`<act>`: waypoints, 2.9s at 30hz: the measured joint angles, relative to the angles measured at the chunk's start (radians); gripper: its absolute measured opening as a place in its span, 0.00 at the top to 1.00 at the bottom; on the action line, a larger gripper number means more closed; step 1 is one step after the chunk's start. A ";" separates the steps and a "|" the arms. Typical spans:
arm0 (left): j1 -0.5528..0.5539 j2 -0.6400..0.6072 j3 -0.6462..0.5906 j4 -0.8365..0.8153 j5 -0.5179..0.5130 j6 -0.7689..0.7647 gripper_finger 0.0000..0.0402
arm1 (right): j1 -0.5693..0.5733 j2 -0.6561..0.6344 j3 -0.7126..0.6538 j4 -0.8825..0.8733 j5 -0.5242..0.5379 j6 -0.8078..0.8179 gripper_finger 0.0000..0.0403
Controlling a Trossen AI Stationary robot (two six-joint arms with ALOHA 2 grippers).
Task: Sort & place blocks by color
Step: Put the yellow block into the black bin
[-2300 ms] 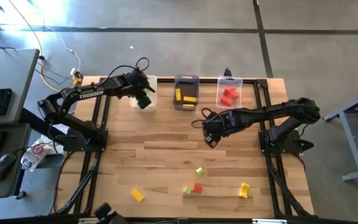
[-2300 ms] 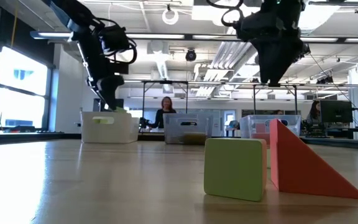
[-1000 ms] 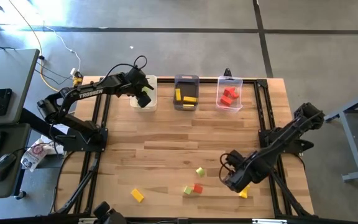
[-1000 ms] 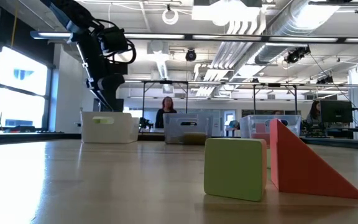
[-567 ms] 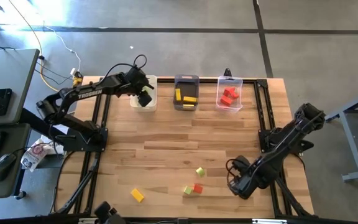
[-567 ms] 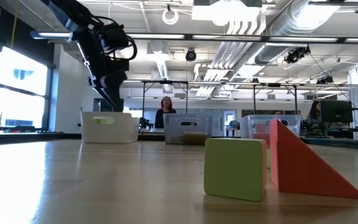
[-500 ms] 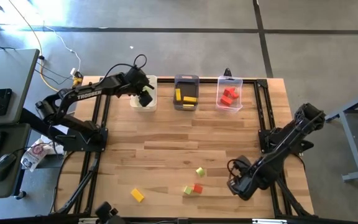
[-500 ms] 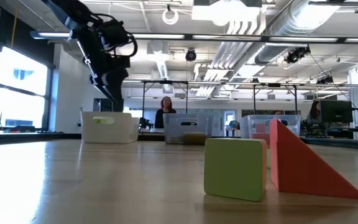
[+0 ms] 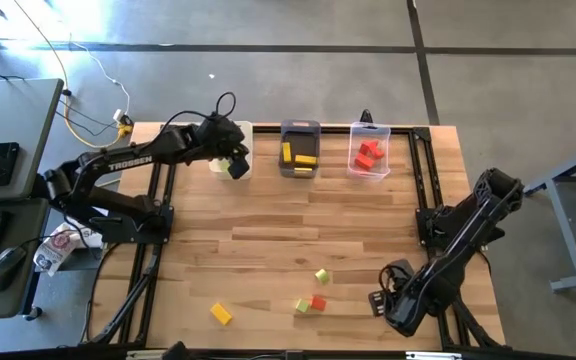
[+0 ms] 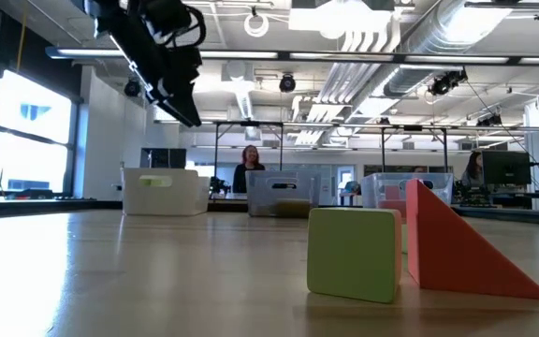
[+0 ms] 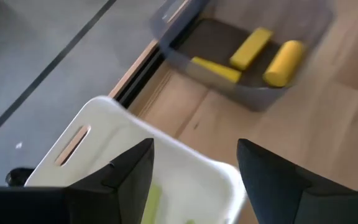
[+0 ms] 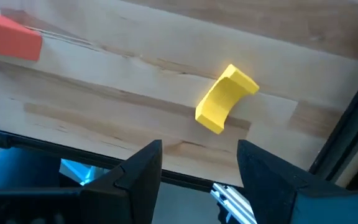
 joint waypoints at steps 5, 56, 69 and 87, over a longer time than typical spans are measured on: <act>-0.054 -0.034 0.000 0.000 0.000 0.000 0.47 | -0.001 0.060 0.000 0.049 0.007 -0.018 0.52; -0.116 -0.043 0.000 0.002 -0.001 -0.097 0.47 | 0.042 0.375 0.002 0.134 -0.104 -0.337 0.82; -0.116 -0.043 0.000 0.002 -0.001 -0.097 0.47 | 0.038 0.353 -0.001 0.140 -0.087 -0.310 0.97; -0.116 -0.043 0.000 0.002 0.008 -0.093 0.47 | -0.087 0.299 -0.002 0.197 0.200 -0.432 0.97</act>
